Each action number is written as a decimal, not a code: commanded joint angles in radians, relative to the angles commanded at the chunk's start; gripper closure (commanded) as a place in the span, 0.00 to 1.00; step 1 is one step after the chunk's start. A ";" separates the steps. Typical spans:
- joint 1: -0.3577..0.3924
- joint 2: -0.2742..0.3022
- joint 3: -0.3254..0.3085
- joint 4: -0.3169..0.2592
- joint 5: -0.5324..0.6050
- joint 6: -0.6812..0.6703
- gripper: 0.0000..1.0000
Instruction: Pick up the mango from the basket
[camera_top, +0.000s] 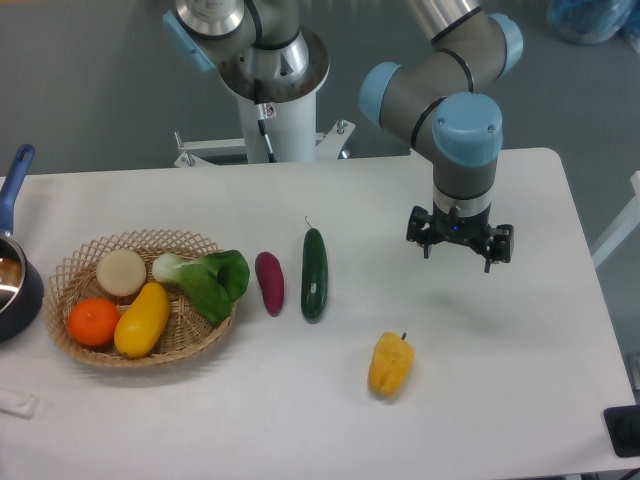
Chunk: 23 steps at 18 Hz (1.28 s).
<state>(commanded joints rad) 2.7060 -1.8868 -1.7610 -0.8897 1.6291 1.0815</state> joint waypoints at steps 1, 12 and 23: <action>0.000 0.000 0.000 0.002 -0.002 0.000 0.00; -0.003 0.026 -0.023 0.015 -0.040 -0.014 0.00; -0.021 0.058 -0.014 0.032 -0.077 -0.153 0.00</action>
<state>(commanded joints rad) 2.6845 -1.8285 -1.7748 -0.8575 1.5526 0.9281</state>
